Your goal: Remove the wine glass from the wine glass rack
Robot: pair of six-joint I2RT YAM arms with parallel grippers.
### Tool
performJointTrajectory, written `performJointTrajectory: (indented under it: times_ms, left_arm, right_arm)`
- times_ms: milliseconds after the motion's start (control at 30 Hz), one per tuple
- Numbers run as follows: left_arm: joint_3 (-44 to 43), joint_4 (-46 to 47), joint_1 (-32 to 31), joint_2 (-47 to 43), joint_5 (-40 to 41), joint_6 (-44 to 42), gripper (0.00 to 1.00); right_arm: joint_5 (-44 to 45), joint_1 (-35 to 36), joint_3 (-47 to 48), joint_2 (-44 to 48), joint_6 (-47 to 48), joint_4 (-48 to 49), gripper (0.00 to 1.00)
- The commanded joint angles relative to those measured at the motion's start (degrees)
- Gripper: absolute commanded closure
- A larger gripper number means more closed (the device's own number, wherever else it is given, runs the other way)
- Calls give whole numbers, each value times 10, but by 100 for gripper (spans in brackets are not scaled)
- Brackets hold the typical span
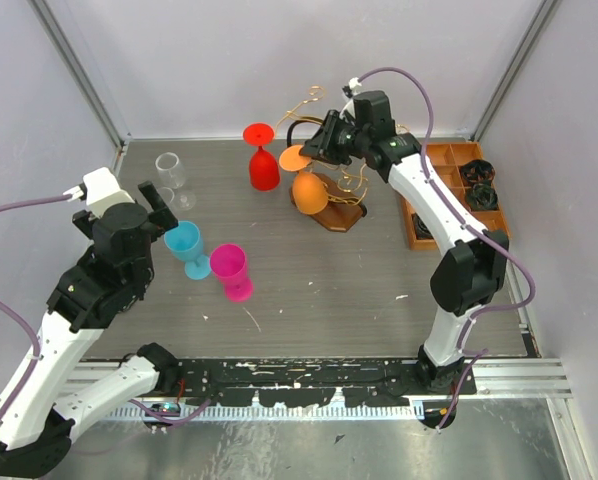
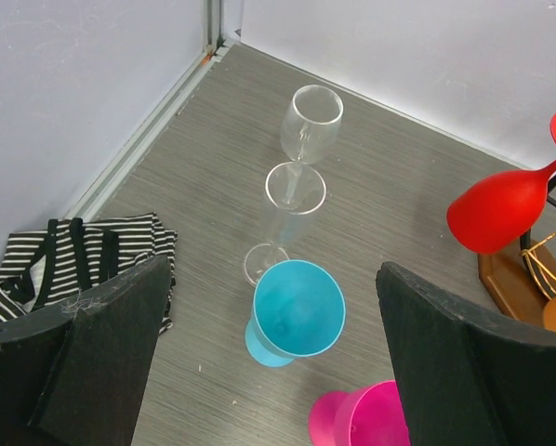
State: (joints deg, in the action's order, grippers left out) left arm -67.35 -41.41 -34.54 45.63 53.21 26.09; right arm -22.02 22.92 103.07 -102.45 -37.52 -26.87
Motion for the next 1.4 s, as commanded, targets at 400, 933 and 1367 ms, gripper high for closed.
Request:
performJointTrajectory:
  times_ms: [400,933,1367]
  left_arm:
    - [-27,37,5,48,-47,-17,2]
    - [-94,50,35,145,-155,-34,2]
    - [-249,66,144,338,-367,0,0]
  right_arm:
    - [-59,-10,41,-2,-56,61,99]
    - [-145,-37,-11,46,-74,64,99]
    - [-150,-83,-13,19,-99,122,99]
